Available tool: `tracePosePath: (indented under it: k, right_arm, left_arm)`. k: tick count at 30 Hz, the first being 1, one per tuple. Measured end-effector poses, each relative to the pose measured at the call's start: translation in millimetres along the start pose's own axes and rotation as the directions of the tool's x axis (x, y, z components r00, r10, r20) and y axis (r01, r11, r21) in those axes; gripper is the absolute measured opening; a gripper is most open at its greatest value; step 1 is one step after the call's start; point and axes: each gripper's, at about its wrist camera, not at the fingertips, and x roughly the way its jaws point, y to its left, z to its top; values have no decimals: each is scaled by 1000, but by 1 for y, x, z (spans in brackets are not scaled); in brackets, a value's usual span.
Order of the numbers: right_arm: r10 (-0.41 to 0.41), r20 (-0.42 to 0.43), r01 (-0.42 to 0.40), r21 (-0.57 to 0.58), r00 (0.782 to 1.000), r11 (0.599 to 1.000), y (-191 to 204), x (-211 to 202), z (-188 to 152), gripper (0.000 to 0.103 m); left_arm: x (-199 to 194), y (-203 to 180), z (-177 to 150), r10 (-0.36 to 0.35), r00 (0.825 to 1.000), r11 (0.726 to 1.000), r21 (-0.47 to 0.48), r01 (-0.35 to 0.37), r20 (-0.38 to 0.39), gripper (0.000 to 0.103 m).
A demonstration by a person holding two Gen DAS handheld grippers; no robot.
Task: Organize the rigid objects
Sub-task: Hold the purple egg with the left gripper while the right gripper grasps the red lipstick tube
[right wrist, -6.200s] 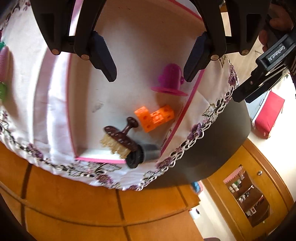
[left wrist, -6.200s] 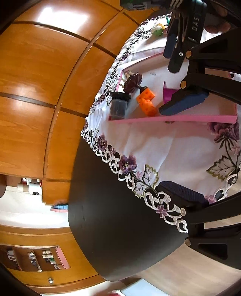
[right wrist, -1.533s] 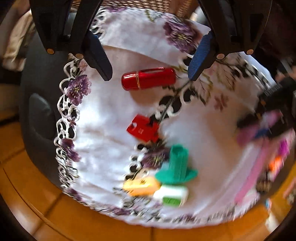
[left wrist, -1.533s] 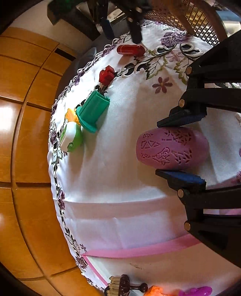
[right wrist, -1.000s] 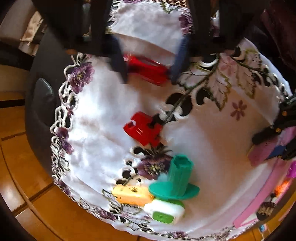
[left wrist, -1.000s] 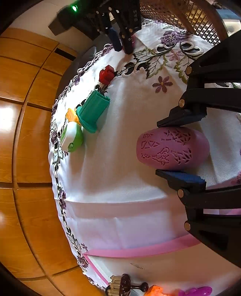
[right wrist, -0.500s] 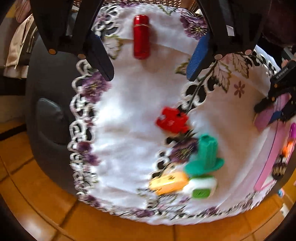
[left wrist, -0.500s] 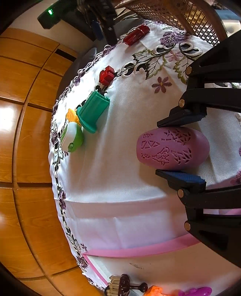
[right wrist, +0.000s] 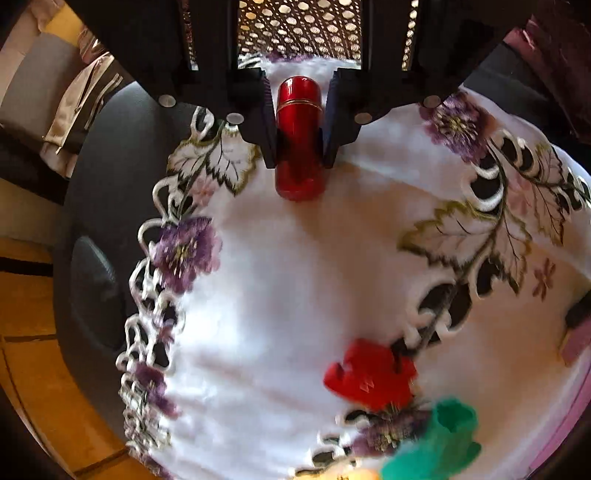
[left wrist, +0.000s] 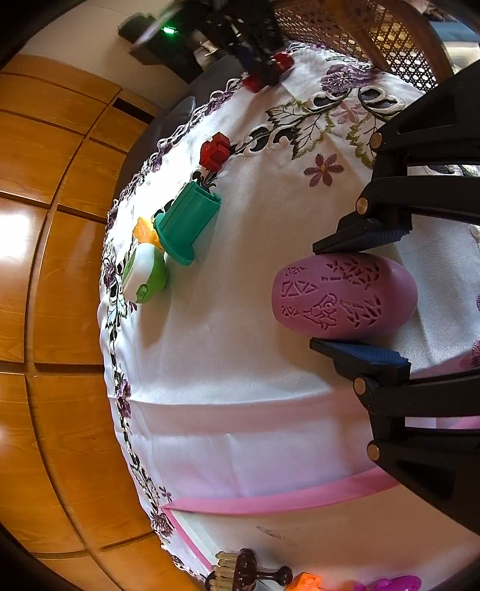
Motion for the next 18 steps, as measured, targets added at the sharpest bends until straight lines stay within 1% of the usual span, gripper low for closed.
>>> tracePosePath:
  k: [1,3,4,6,8,10,12,14,15,17,18]
  right_arm:
    - [11,49,-12,14,999,1000,0,-10,4,21]
    - [20,114,-23,27,993,999,1,-26,10,21]
    - [44,171,-50,33,984,998,3,-38,16,21]
    - [75,229,-85,37,971,996,10,-51,25,22]
    - [128,275,-136,10,953,991,28,-61,38,22]
    - [182,293,-179,-38,939,983,52,-60,47,22]
    - [216,293,-206,-63,931,976,69,-55,55,22]
    - [256,298,-244,-76,920,967,90,-48,65,22]
    - [263,302,-250,-80,917,965,96,-43,68,22]
    - [258,301,-248,-72,918,966,106,-31,76,22]
    - [254,318,-245,-68,914,967,108,-30,78,23]
  left_arm:
    - [0,-1,0,2,1000,1000,2,-2,1,44]
    - [-1,-1,0,3,1000,1000,-1,-3,5,44]
    - [-2,0,0,-1,1000,1000,-8,1,5,44]
    - [-6,2,2,-10,1000,1000,-21,10,1,44]
    - [-11,6,1,-19,1000,999,-39,20,5,44]
    - [-18,7,0,-23,1000,999,-41,24,16,44]
    - [-29,9,-2,-33,999,998,-51,34,36,44]
    - [-39,12,-2,-33,998,998,-57,36,57,44]
    - [-45,14,-2,-34,997,997,-62,39,67,44]
    - [-53,18,-1,-31,996,996,-75,37,80,44]
    - [-57,21,-1,-28,996,996,-84,35,86,44]
